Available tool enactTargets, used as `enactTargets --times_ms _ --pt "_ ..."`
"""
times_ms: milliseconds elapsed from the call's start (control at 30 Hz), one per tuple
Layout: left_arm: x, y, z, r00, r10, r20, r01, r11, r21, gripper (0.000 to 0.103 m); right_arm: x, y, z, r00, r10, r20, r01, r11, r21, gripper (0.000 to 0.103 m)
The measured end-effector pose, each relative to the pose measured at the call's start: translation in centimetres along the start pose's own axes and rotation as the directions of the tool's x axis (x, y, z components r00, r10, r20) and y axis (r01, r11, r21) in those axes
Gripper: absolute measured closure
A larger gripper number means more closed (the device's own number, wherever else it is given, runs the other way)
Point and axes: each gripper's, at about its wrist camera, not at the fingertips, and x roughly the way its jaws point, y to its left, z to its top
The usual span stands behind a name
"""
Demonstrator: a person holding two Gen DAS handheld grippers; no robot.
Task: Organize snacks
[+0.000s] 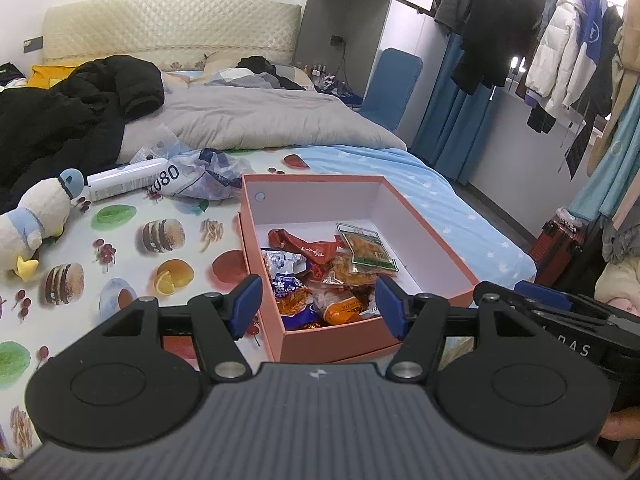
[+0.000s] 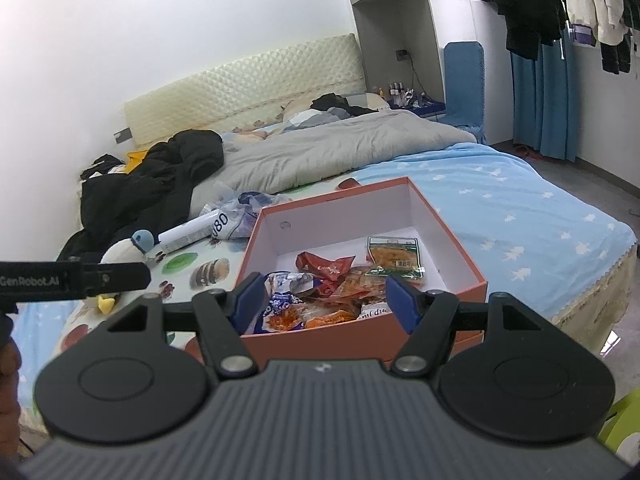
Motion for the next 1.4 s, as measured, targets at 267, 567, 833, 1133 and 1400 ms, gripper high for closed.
enactTargets --times_ms 267,567,833,1133,1400 --pt "-0.4 -0.1 0.1 1.0 0.02 0.004 -0.02 1.0 0.017 0.005 0.0 -0.1 0.1 1.0 0.002 -0.004 -0.002 1.0 0.005 0.012" --pt "-0.8 -0.2 0.1 0.999 0.034 0.003 -0.035 0.999 0.017 0.002 0.2 0.2 0.2 1.0 -0.018 -0.005 0.018 1.0 -0.01 0.0" --pt "-0.8 0.0 0.4 0.999 0.045 -0.02 -0.045 0.999 0.009 0.001 0.0 0.6 0.4 1.0 -0.025 0.001 0.025 0.999 -0.025 0.0" --pt "-1.0 0.2 0.6 0.997 0.075 -0.015 -0.075 0.997 0.0 0.001 0.0 0.9 0.7 1.0 -0.021 0.008 0.021 0.999 -0.026 0.0" --pt "-1.4 0.5 0.6 0.997 0.073 -0.002 -0.073 0.997 -0.006 0.001 0.4 0.9 0.5 1.0 -0.019 -0.004 0.019 1.0 -0.017 0.0"
